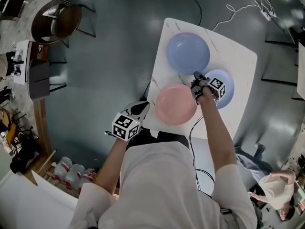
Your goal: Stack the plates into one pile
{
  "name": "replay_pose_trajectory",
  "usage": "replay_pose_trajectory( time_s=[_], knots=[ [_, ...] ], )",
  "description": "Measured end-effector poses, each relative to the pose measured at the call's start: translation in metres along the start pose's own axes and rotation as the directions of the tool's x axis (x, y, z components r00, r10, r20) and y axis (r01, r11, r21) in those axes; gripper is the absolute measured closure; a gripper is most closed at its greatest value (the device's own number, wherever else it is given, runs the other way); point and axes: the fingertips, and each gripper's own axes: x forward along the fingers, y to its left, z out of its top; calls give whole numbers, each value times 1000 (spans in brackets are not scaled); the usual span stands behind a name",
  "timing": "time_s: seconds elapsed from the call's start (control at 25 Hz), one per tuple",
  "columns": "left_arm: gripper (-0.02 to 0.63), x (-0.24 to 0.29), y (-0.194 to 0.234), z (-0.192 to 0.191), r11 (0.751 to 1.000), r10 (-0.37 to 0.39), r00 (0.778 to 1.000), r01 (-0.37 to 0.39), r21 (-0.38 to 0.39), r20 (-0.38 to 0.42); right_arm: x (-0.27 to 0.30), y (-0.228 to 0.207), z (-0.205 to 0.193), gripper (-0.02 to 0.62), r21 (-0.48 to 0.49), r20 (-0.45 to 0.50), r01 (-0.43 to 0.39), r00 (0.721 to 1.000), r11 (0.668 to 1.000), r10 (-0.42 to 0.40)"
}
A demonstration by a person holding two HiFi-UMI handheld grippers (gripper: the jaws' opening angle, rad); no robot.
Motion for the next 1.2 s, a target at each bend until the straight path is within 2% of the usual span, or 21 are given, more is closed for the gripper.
replay_pose_trajectory(
  time_s=[0.36,0.68,1.2],
  knots=[
    [592,-8,-1,-8,1000,-9,1000,9,2,4,-21,1,-1,548,32,41,-66,997,997,64],
    [592,-17,-10,-3,999,-21,1000,21,33,17,-54,3,-7,548,33,46,-118,992,992,116],
    [592,-27,-29,4,993,-60,998,56,99,33,-127,-8,-41,548,1,26,-163,986,987,163]
  ],
)
